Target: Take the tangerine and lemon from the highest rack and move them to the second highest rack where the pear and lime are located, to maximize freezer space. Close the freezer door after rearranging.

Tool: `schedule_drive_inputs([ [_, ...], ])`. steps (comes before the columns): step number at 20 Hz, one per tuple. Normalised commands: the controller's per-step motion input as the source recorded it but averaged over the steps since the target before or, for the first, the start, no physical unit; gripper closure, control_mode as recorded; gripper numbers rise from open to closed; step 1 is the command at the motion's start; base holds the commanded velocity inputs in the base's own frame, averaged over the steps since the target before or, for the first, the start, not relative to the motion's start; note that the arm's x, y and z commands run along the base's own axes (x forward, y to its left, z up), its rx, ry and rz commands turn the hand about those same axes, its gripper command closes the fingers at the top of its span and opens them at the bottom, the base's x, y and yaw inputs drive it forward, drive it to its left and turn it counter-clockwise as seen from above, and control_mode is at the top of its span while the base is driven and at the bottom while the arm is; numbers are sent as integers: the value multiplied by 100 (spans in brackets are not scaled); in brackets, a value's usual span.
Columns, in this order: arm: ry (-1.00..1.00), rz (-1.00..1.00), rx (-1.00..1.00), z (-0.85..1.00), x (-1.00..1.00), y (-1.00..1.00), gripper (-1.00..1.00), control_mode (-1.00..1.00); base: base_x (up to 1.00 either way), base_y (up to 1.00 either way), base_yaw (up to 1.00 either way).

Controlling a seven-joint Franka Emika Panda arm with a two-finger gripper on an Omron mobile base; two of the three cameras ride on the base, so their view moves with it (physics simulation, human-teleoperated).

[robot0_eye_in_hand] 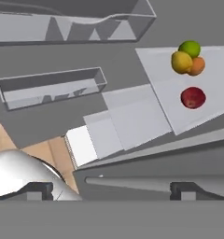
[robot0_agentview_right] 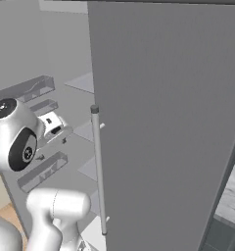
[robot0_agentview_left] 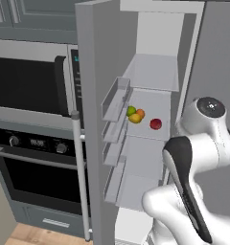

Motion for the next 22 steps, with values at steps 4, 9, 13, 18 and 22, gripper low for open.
schedule_drive_inputs([
  [4,0,-1,7,-1,-29,-2,-100,100,-46,-1,-4],
  [9,0,0,0,0,0,0,-100,100,-97,7,-18],
  [13,0,0,0,0,0,0,-100,100,-77,44,-33],
  [18,0,0,0,0,0,0,-100,100,-51,79,-45],
  [22,0,0,0,0,0,0,-100,100,-21,100,-41],
])
